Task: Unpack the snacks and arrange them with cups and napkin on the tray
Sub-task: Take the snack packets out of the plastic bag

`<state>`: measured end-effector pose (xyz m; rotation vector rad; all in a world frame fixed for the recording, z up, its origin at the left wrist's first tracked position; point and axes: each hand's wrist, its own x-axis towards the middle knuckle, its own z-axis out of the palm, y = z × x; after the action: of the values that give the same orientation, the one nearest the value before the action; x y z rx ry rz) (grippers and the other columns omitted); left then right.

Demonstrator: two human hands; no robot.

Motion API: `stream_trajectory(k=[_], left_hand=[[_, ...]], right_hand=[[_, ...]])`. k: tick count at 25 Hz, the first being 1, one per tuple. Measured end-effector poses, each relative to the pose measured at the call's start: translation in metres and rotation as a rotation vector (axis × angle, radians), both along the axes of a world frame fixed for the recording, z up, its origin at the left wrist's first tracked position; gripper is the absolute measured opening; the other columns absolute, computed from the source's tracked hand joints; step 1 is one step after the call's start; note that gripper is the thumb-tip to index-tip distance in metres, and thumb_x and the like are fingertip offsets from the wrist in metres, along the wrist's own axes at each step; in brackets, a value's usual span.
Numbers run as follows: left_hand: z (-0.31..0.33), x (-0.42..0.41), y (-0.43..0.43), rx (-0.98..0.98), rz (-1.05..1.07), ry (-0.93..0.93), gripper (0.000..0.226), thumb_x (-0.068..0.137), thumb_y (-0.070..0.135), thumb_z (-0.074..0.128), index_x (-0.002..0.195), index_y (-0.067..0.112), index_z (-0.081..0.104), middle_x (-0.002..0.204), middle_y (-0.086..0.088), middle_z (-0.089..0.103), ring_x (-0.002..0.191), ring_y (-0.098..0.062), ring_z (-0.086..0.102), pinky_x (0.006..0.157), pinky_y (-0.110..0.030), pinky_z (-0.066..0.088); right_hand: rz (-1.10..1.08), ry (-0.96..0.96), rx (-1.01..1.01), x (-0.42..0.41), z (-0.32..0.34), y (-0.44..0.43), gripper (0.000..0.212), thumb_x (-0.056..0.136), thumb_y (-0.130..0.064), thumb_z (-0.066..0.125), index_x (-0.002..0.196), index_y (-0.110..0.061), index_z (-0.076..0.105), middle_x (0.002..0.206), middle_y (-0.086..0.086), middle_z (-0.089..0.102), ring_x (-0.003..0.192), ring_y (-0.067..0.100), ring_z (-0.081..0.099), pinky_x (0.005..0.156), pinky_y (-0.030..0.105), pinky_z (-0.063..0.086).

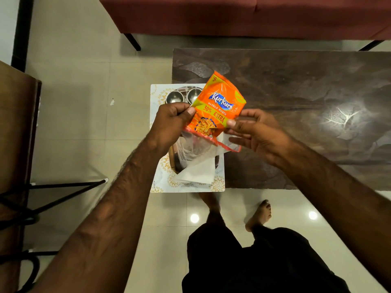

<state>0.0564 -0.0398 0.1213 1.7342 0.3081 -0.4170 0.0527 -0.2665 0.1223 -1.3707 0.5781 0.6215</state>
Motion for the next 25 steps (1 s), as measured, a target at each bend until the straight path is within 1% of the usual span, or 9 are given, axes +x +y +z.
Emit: stream_trajectory(k=[3, 6, 11, 15, 18, 20, 21, 23, 25], left_hand=[[0.001, -0.002, -0.005, -0.040, -0.019, 0.012, 0.019, 0.100, 0.015, 0.058, 0.106, 0.005, 0.073, 0.087, -0.013, 0.074, 0.076, -0.025, 0.071, 0.072, -0.055, 0.060], [0.000, -0.005, -0.003, -0.049, -0.048, 0.003, 0.017, 0.096, 0.012, 0.064, 0.110, 0.011, 0.073, 0.097, -0.014, 0.077, 0.085, -0.025, 0.074, 0.077, -0.059, 0.059], [0.001, -0.001, 0.008, -0.075, -0.117, 0.008, 0.050, 0.078, -0.008, 0.077, 0.126, 0.003, 0.066, 0.114, -0.013, 0.075, 0.107, -0.023, 0.073, 0.092, -0.046, 0.059], [0.007, 0.000, 0.006, 0.106, -0.275, -0.046, 0.065, 0.074, -0.012, 0.077, 0.133, 0.012, 0.063, 0.122, 0.001, 0.072, 0.109, -0.015, 0.071, 0.093, -0.037, 0.060], [0.013, 0.001, 0.011, 0.255, -0.390, -0.075, 0.073, 0.077, -0.017, 0.064, 0.138, 0.023, 0.059, 0.129, 0.011, 0.067, 0.116, -0.008, 0.065, 0.082, -0.024, 0.059], [0.017, 0.001, 0.020, 0.337, -0.430, -0.092, 0.077, 0.075, -0.018, 0.055, 0.137, 0.028, 0.059, 0.131, 0.015, 0.066, 0.118, -0.006, 0.063, 0.069, -0.006, 0.047], [0.018, 0.002, 0.025, 0.366, -0.441, -0.098, 0.079, 0.074, -0.019, 0.053, 0.137, 0.030, 0.059, 0.131, 0.017, 0.065, 0.118, -0.005, 0.062, 0.065, -0.003, 0.044], [0.018, 0.002, 0.033, 0.392, -0.437, -0.098, 0.082, 0.074, -0.018, 0.055, 0.135, 0.036, 0.059, 0.130, 0.022, 0.064, 0.118, -0.001, 0.062, 0.066, -0.003, 0.045], [0.020, 0.001, 0.035, 0.398, -0.426, -0.093, 0.082, 0.075, -0.016, 0.061, 0.135, 0.040, 0.058, 0.131, 0.024, 0.063, 0.118, -0.002, 0.061, 0.073, -0.013, 0.053]], right_hand=[[0.046, 0.007, 0.062, -0.009, -0.003, 0.018, 0.049, 0.083, -0.011, 0.081, 0.130, -0.009, 0.063, 0.123, 0.013, 0.075, 0.113, 0.029, 0.073, 0.100, 0.048, 0.057], [-0.008, -0.053, 0.030, -0.007, -0.003, 0.028, 0.057, 0.079, -0.006, 0.084, 0.132, -0.009, 0.063, 0.120, 0.011, 0.077, 0.108, 0.029, 0.075, 0.094, 0.049, 0.060], [-0.066, -0.125, -0.011, 0.015, 0.006, -0.002, 0.043, 0.079, -0.006, 0.084, 0.116, -0.018, 0.068, 0.108, 0.003, 0.081, 0.097, 0.023, 0.079, 0.079, 0.042, 0.064], [-0.147, -0.145, -0.002, 0.041, 0.013, -0.039, 0.028, 0.083, -0.010, 0.081, 0.107, -0.021, 0.072, 0.101, -0.001, 0.081, 0.089, 0.018, 0.079, 0.067, 0.034, 0.063], [-0.160, -0.116, 0.003, 0.060, 0.000, -0.063, 0.020, 0.091, -0.015, 0.075, 0.111, -0.020, 0.072, 0.100, -0.003, 0.081, 0.081, 0.013, 0.078, 0.063, 0.027, 0.060], [-0.210, -0.077, -0.052, 0.072, -0.022, -0.074, 0.029, 0.094, -0.016, 0.072, 0.122, -0.014, 0.069, 0.104, 0.002, 0.077, 0.079, 0.012, 0.074, 0.071, 0.030, 0.061], [-0.235, -0.054, -0.082, 0.077, -0.037, -0.079, 0.035, 0.094, -0.015, 0.071, 0.128, -0.009, 0.066, 0.105, 0.005, 0.075, 0.078, 0.013, 0.072, 0.078, 0.033, 0.061], [-0.243, -0.015, -0.137, 0.083, -0.070, -0.085, 0.040, 0.095, -0.012, 0.070, 0.132, -0.002, 0.063, 0.103, 0.008, 0.073, 0.073, 0.011, 0.071, 0.080, 0.035, 0.061], [-0.210, 0.032, -0.197, 0.083, -0.107, -0.083, 0.041, 0.093, -0.010, 0.072, 0.132, 0.002, 0.063, 0.102, 0.011, 0.074, 0.071, 0.013, 0.072, 0.068, 0.031, 0.063]])
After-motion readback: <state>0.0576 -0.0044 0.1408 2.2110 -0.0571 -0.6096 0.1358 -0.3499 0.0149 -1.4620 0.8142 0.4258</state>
